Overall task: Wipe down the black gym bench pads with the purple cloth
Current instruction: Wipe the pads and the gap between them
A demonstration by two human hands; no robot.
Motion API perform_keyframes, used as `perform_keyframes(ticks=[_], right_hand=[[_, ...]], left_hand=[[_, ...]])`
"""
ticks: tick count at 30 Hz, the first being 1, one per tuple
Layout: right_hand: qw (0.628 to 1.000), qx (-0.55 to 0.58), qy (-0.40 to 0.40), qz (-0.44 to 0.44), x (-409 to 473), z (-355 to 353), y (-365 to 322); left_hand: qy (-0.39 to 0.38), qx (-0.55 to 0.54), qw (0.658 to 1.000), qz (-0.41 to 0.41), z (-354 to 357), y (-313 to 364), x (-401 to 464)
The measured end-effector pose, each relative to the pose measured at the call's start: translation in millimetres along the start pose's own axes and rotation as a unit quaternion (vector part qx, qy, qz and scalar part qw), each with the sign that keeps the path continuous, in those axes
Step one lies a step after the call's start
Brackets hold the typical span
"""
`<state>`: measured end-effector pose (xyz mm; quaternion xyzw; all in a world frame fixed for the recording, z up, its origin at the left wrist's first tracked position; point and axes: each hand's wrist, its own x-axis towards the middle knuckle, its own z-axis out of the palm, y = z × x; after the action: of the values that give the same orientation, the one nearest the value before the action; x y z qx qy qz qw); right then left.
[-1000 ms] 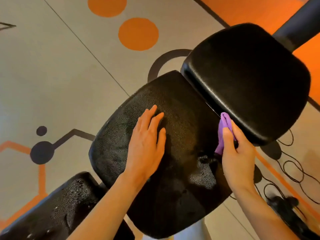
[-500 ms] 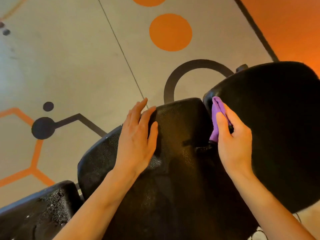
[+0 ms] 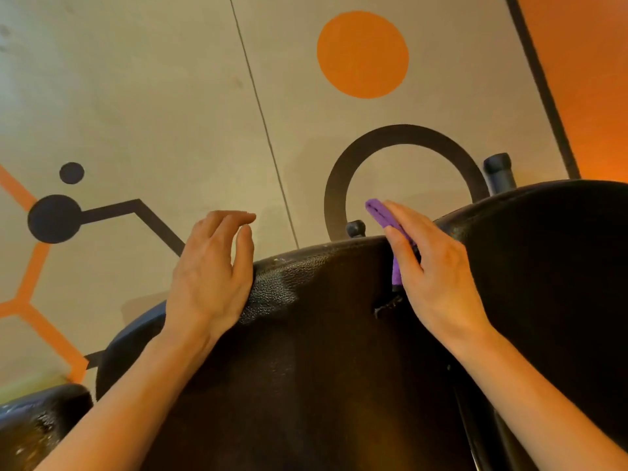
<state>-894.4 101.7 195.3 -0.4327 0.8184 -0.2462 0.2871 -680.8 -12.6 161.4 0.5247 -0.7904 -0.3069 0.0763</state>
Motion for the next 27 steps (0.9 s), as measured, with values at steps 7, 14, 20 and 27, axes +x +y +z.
perform_keyframes(ticks=[7, 14, 20, 27], right_hand=[[0.998, -0.039, 0.04, 0.023, 2, 13, -2], [0.981, -0.143, -0.019, -0.131, -8, 43, -43], [0.997, -0.073, 0.032, -0.001, -6, 4, -1], [0.979, -0.127, -0.085, -0.138, 0, 28, -35]], left_hand=[[0.015, -0.03, 0.999, 0.002, 3, 1, -3], [0.019, -0.006, 1.0, 0.012, 3, -3, -4], [0.028, -0.039, 0.999, 0.017, 3, -2, -5], [0.025, -0.058, 0.998, 0.009, 0, 1, -2]])
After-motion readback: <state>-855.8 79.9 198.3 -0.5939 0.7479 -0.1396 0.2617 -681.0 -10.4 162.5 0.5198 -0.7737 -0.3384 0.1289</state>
